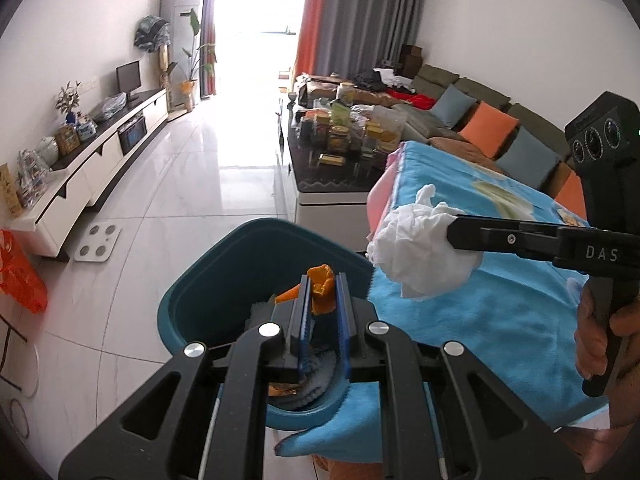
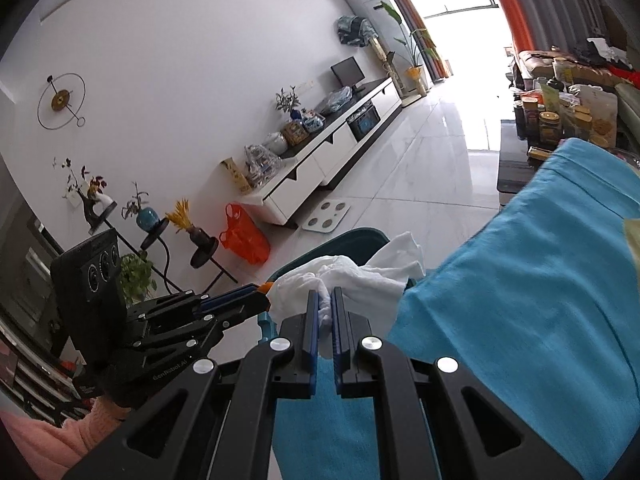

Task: Collect trash
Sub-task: 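Carry the orange peel and white tissue in both grippers over the teal bin, then open both grippers to drop the peel and tissue into the bin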

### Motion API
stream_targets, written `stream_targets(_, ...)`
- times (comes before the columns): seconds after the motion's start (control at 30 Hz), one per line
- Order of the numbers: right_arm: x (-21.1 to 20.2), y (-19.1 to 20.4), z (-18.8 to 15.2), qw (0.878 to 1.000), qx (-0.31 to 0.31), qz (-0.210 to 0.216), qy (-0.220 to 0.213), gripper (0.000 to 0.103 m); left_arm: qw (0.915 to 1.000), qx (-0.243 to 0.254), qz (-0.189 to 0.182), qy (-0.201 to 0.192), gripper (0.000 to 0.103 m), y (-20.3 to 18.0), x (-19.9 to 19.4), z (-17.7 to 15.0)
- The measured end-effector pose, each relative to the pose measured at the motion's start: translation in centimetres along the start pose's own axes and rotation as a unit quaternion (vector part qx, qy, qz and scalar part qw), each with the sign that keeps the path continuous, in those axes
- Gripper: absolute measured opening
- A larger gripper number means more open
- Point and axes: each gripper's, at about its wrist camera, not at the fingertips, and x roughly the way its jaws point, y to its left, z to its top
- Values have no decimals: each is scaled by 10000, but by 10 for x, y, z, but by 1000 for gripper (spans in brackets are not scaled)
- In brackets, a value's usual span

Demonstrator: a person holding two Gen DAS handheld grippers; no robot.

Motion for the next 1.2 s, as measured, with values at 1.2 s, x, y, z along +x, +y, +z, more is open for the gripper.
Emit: stream_targets(1.2, 100, 14, 6, 9945, -88, -468, 935, 15, 9944, -838, 256, 586, 24, 58, 65, -14)
